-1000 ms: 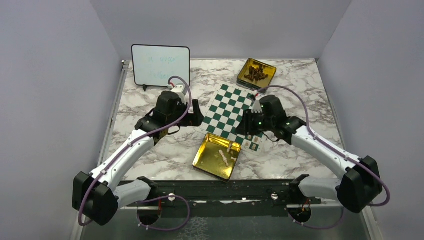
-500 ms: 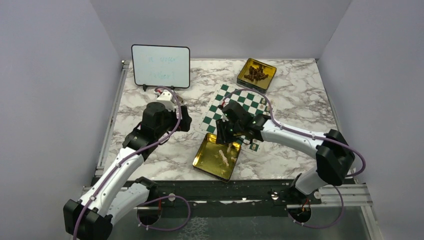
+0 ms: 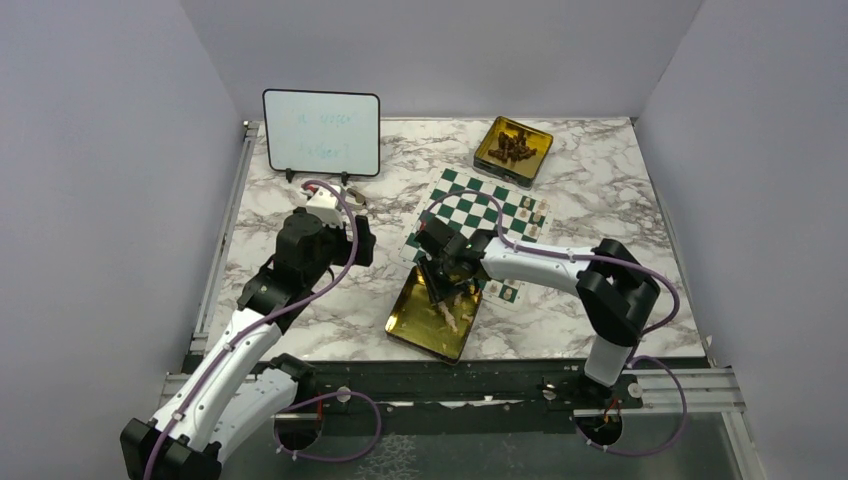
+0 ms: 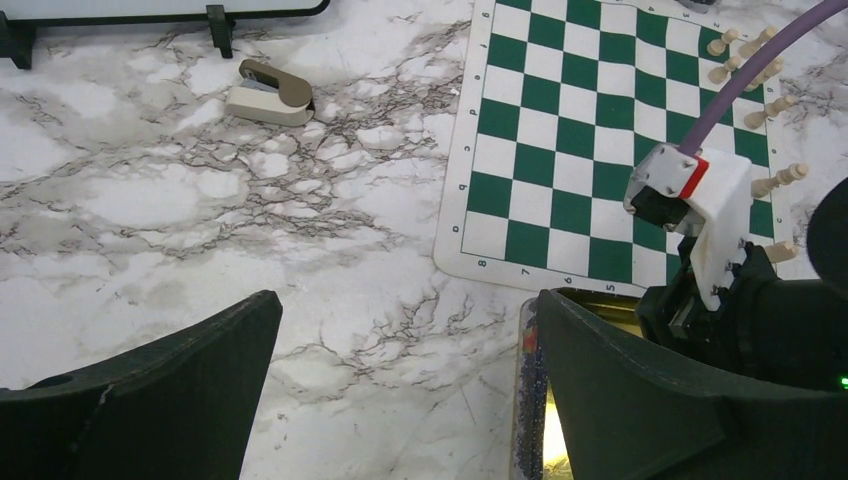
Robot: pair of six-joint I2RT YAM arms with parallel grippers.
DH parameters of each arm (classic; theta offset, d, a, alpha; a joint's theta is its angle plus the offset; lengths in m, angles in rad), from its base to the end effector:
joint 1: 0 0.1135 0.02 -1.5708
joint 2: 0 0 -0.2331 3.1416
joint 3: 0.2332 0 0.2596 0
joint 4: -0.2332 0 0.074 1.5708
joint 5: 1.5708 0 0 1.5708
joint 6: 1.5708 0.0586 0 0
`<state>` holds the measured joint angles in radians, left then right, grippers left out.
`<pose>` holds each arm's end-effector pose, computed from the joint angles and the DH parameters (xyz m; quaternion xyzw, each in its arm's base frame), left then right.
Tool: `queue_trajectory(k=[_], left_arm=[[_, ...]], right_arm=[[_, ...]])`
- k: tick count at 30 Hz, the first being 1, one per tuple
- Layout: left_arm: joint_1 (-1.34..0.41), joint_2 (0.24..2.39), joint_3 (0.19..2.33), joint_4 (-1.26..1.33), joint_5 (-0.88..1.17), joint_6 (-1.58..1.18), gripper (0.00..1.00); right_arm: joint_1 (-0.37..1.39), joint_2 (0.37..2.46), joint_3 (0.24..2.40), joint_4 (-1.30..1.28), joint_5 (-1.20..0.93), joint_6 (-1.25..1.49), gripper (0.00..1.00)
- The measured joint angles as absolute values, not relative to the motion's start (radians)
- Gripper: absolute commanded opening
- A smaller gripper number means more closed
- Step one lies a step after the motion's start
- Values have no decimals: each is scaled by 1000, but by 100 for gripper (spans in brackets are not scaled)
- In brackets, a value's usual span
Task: Set up the chess pieces on the board
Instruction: Pick up the chess piece from the storage box.
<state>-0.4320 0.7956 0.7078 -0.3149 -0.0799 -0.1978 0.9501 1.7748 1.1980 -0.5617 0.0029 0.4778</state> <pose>0.2159 -0.0944 0.2657 0.0755 0.8304 -0.1390 0.5342 0.2137 0.2986 0.1339 -0.2282 0.9497 0.1394 0.1630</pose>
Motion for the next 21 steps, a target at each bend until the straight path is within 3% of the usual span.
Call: queue_trajectory(k=[7, 21], left_arm=[[-432, 786, 704, -315, -93, -196, 99], [-432, 785, 704, -315, -98, -192, 99]], right_arm=[[962, 1823, 1208, -599, 15, 477, 40], [971, 1838, 1208, -613, 22, 471, 21]])
